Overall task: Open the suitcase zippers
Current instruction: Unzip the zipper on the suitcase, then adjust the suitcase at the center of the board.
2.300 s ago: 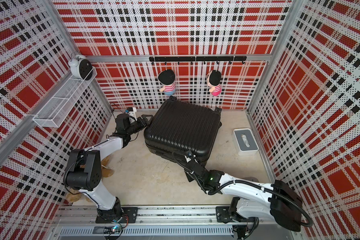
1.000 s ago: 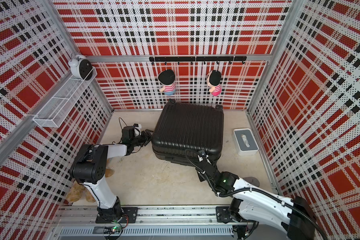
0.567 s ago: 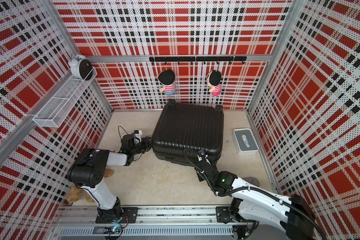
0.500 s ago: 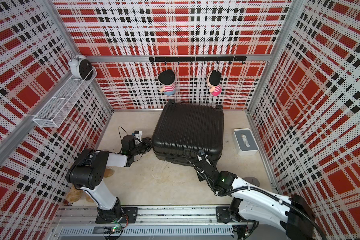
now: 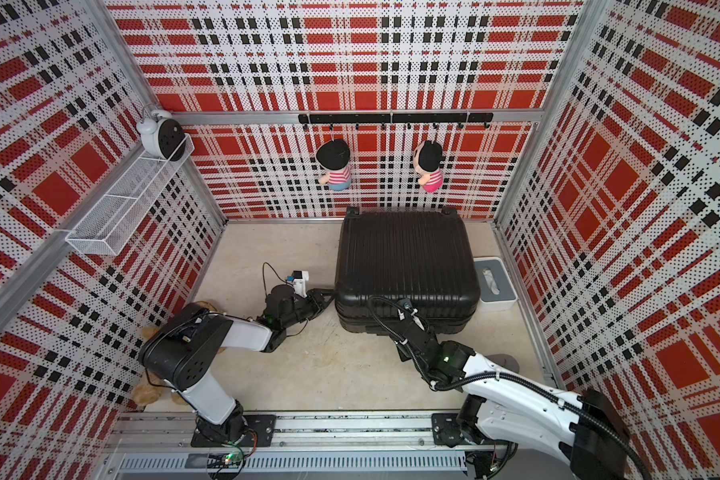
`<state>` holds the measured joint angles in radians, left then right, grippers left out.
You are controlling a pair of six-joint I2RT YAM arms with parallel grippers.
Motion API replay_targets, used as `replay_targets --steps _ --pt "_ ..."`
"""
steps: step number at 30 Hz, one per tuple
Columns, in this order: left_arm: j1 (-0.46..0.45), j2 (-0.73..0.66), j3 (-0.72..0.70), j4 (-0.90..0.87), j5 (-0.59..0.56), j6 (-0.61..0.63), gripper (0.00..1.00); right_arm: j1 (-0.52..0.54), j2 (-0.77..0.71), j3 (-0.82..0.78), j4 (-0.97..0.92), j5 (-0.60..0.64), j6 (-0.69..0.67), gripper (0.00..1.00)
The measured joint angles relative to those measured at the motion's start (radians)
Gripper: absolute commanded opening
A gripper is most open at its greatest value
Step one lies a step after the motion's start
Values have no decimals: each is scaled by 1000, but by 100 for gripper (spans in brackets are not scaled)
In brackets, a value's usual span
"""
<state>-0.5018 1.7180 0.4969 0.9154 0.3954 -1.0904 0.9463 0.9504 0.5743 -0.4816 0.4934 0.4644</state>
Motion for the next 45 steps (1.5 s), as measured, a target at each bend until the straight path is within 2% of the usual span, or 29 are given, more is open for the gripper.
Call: replay_targets --steps 3,6,11,16,20,33,45 --pt "-78 4 -27 40 25 -28 22 12 -10 -5 16 -37 -4 0" --pt "-87 -3 -54 56 59 -42 25 50 -8 -12 51 -63 -12 0" --pt "-19 -68 -82 11 125 -33 35 105 40 -12 115 -68 -31 0" --pt "80 -110 -18 -63 148 14 52 135 93 -11 196 -87 -45 0" --pt "106 -77 68 -101 173 38 53 143 124 -3 232 -100 -54 0" --pt "222 314 482 -178 218 62 53 156 168 22 256 -107 -60 0" --pt "232 638 939 -201 217 -41 53 171 167 23 257 -83 -55 0"
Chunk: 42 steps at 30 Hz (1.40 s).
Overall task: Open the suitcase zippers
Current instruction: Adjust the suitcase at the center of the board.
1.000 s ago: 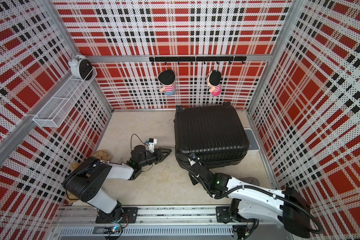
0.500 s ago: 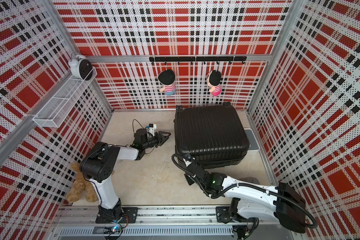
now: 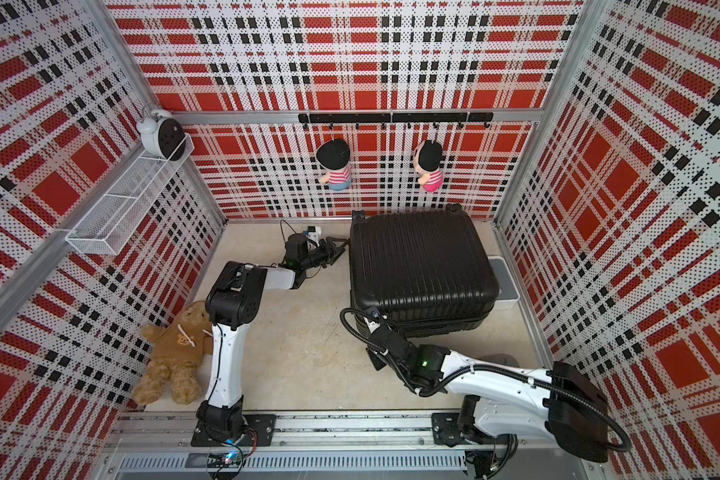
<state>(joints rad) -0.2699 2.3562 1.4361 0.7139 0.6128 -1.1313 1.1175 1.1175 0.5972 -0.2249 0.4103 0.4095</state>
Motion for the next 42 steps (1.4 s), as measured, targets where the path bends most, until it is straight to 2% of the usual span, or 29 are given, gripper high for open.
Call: replay_targets --steps 4,8,11,15,24,26,31,36,42 --pt "0 87 91 0 -1 -40 55 6 -12 0 -10 9 3 0" --pt "-2 129 103 -5 -16 -66 63 13 -35 -5 -32 12 3 0" --pt "-4 146 124 -1 -18 -81 63 15 -43 -5 -45 13 3 0" --pt "-9 177 176 0 -23 -99 57 15 -50 -5 -51 13 3 0" --pt "-18 193 199 -10 -36 -122 35 16 -64 -11 -61 13 4 0" --pt "-18 193 199 -12 -42 -123 28 16 -64 -11 -61 13 4 0" --pt "-11 187 192 36 -44 -140 1 16 -64 -11 -58 17 8 0" --pt "-3 137 75 113 -83 -148 0 23 -71 -13 -71 20 19 0" --pt "48 8 -170 205 -93 -146 0 45 -76 -15 -92 7 26 0"
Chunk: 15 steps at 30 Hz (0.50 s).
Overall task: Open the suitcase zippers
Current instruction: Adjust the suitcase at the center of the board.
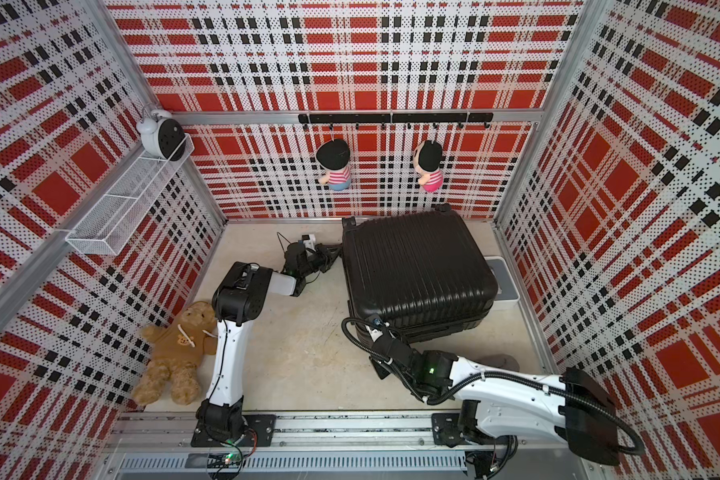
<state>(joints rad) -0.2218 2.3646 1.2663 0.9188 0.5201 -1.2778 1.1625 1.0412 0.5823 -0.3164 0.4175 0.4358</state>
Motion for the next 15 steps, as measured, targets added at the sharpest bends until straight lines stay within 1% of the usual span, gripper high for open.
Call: replay_targets --steps 7,12,15 --pt "131 -174 -333 127 -2 13 0 -3 0 2 -11 13 -1 0" --pt "220 -301 -543 178 -5 33 0 -63 0 12 -33 16 -8 0" --pt "256 -380 -654 190 -8 53 0 -113 6 14 -31 24 -20 0"
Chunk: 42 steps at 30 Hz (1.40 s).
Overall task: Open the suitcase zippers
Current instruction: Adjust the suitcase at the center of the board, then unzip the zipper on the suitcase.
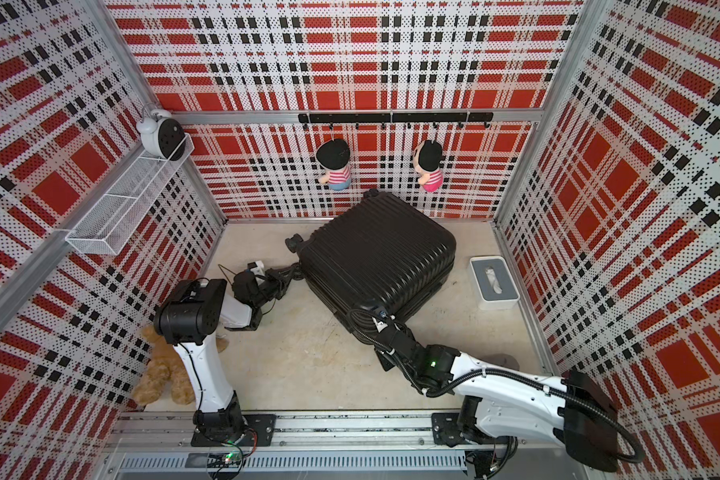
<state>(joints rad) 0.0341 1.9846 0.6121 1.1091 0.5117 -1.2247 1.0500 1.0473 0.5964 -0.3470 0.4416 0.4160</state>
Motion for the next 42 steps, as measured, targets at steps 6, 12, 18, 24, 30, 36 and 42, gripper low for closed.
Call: replay_targets --steps 6,12,18,24,30,36,42 --pt "24 -161 -199 5 -68 31 0 -91 35 14 17 8 -28 0" --pt "15 -364 -351 -94 -150 75 0 -196 63 14 77 -23 -51 0" --pt "-86 -605 -400 -345 -305 120 0 -306 95 14 134 -70 -83 0" --pt "-247 -781 -419 -549 -478 117 0 -403 157 37 194 -72 -113 0" --pt "-320 -832 -433 -603 -564 97 0 -428 178 39 232 -70 -134 0" --pt "-330 -840 -438 -602 -581 88 0 -430 114 -9 242 -134 -158 0" --pt "-354 -858 -452 -604 -571 85 0 -404 -35 -88 210 -287 -181 0"
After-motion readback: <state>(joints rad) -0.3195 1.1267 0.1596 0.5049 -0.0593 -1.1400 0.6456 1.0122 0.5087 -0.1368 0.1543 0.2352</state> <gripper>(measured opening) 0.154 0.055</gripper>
